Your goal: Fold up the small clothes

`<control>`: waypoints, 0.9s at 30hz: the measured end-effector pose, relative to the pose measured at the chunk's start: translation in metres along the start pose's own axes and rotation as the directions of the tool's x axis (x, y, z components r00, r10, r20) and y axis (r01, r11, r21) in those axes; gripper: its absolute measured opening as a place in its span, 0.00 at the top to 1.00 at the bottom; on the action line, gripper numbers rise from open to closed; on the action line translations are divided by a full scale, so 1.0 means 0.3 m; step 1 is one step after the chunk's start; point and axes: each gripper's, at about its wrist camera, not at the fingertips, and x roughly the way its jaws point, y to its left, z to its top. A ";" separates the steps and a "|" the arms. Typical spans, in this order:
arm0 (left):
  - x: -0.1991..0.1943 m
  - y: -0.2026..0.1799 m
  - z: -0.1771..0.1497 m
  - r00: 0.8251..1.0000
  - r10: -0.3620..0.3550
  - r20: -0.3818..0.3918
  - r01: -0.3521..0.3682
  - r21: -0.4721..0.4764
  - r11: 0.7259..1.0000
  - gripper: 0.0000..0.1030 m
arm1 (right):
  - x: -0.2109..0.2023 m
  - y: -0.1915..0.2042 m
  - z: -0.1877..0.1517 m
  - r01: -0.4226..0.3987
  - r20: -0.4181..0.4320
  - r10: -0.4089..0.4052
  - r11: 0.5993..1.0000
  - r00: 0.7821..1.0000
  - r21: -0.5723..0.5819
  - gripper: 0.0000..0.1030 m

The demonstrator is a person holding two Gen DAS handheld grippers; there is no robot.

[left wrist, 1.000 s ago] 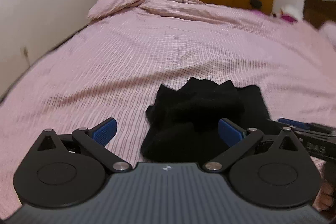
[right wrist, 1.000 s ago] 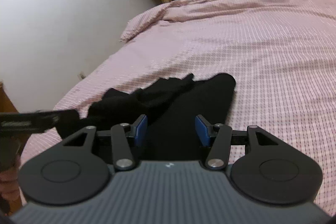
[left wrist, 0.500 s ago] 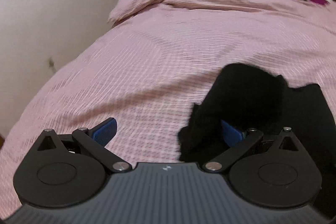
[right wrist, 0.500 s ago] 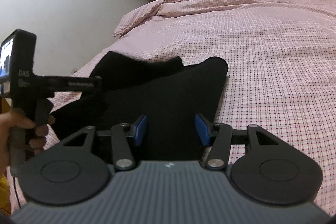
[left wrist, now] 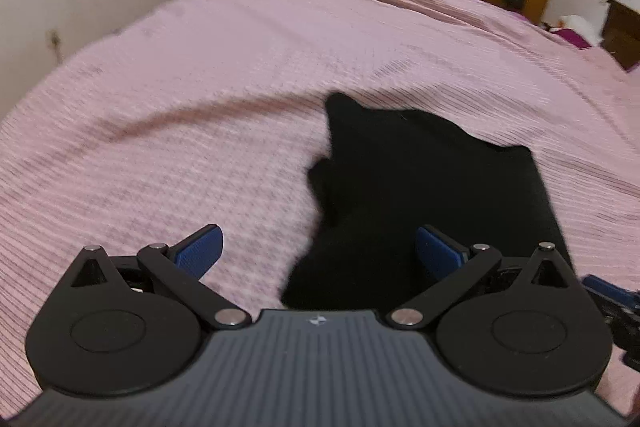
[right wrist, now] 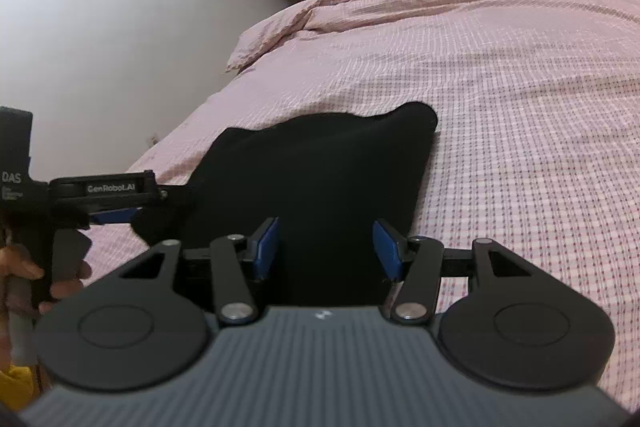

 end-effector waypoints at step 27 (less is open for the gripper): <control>0.139 0.013 -0.012 0.984 -0.132 -0.120 0.129 -0.032 0.991 0.00 | 0.105 -0.136 0.049 0.015 -0.077 -0.002 0.985 0.997 0.173 0.20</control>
